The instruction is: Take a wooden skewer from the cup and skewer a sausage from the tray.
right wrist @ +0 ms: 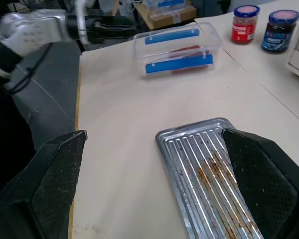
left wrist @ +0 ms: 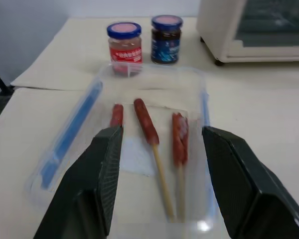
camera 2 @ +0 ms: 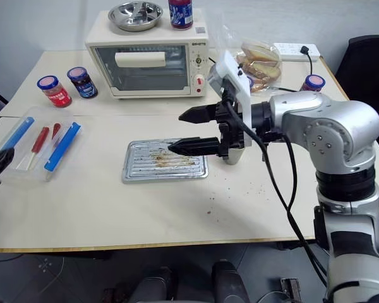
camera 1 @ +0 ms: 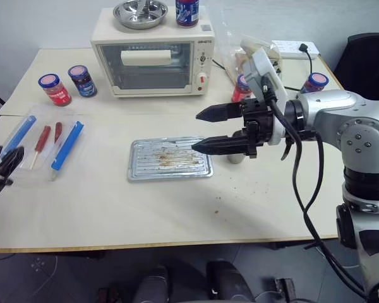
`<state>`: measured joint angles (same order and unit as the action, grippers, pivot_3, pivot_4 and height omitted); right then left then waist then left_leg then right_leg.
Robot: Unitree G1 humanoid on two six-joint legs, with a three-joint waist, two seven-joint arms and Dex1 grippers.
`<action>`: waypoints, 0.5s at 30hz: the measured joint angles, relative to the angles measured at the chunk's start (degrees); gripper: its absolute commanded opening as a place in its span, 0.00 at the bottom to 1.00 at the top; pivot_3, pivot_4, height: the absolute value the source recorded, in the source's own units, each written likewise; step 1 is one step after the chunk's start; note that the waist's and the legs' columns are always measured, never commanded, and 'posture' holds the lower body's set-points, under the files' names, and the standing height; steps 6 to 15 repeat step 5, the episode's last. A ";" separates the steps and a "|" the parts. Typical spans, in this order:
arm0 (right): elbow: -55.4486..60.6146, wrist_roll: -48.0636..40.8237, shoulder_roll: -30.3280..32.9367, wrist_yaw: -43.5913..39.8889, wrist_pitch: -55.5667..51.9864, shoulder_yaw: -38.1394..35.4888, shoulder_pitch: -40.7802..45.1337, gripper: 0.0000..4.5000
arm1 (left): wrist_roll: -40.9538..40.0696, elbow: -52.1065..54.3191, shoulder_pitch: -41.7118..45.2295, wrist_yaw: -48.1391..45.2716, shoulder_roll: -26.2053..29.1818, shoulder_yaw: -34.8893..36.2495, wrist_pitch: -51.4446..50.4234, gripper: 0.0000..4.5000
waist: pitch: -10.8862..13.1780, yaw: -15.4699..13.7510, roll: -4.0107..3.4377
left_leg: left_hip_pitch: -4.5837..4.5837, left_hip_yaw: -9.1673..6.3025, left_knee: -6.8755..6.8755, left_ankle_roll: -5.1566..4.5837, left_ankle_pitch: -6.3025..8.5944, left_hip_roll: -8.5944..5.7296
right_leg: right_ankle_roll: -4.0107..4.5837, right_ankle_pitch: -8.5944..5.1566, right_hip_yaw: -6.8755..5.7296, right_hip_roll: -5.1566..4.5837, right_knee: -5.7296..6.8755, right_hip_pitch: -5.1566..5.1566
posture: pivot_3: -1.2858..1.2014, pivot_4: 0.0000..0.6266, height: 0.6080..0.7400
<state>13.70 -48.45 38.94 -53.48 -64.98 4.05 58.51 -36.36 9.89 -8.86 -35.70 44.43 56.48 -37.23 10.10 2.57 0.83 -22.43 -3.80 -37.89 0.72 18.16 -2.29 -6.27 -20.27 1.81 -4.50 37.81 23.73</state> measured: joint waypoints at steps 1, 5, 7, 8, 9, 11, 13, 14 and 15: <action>-0.05 0.12 0.49 -0.57 0.02 0.07 -0.12 1.00 | -1.11 1.09 -3.57 -2.26 0.37 2.79 -0.78 0.58 | 0.00 -0.01 0.00 | 0.01 0.00 0.00 0.00 0.00 0.00 | 0.00 0.00 0.00 0.00 -0.01 -0.03 | 0.52 0.24 1.00; -0.57 1.85 2.26 -2.14 0.91 0.28 -0.96 1.00 | -3.35 1.52 -14.22 -8.52 0.89 13.96 -2.38 0.58 | 0.03 -0.49 -0.06 | 0.10 0.01 0.00 -0.03 0.01 0.02 | 0.04 -0.02 0.00 -0.01 -0.04 -0.11 | 0.52 0.24 1.00; -0.57 1.85 2.26 -2.14 0.91 0.28 -0.96 1.00 | -3.35 1.52 -14.22 -8.52 0.89 13.96 -2.38 0.58 | 0.03 -0.49 -0.06 | 0.10 0.01 0.00 -0.03 0.01 0.02 | 0.04 -0.02 0.00 -0.01 -0.04 -0.11 | 0.52 0.24 1.00; -0.57 1.85 2.26 -2.14 0.91 0.28 -0.96 1.00 | -3.35 1.52 -14.22 -8.52 0.89 13.96 -2.38 0.58 | 0.03 -0.49 -0.06 | 0.10 0.01 0.00 -0.03 0.01 0.02 | 0.04 -0.02 0.00 -0.01 -0.04 -0.11 | 0.52 0.24 1.00; -0.57 1.85 2.26 -2.14 0.91 0.28 -0.96 1.00 | -3.35 1.52 -14.22 -8.52 0.89 13.96 -2.38 0.58 | 0.03 -0.49 -0.06 | 0.10 0.01 0.00 -0.03 0.01 0.02 | 0.04 -0.02 0.00 -0.01 -0.04 -0.11 | 0.52 0.24 1.00; -0.57 1.85 2.26 -2.14 0.91 0.28 -0.96 1.00 | -3.35 1.52 -14.22 -8.52 0.89 13.96 -2.38 0.58 | 0.03 -0.49 -0.06 | 0.10 0.01 0.00 -0.03 0.01 0.02 | 0.04 -0.02 0.00 -0.01 -0.04 -0.11 | 0.52 0.24 1.00; -0.57 1.85 2.26 -2.14 0.91 0.28 -0.96 1.00 | -3.35 1.52 -14.22 -8.52 0.89 13.96 -2.38 0.58 | 0.03 -0.49 -0.06 | 0.10 0.01 0.00 -0.03 0.01 0.02 | 0.04 -0.02 0.00 -0.01 -0.04 -0.11 | 0.52 0.24 1.00; -0.57 1.85 2.26 -2.14 0.91 0.28 -0.96 1.00 | -3.35 1.52 -14.22 -8.52 0.89 13.96 -2.38 0.58 | 0.03 -0.49 -0.06 | 0.10 0.01 0.00 -0.03 0.01 0.02 | 0.04 -0.02 0.00 -0.01 -0.04 -0.11 | 0.52 0.24 1.00; -0.57 1.85 2.26 -2.14 0.91 0.28 -0.96 1.00 | -3.35 1.52 -14.22 -8.52 0.89 13.96 -2.38 0.58 | 0.03 -0.49 -0.06 | 0.10 0.01 0.00 -0.03 0.01 0.02 | 0.04 -0.02 0.00 -0.01 -0.04 -0.11 | 0.52 0.24 1.00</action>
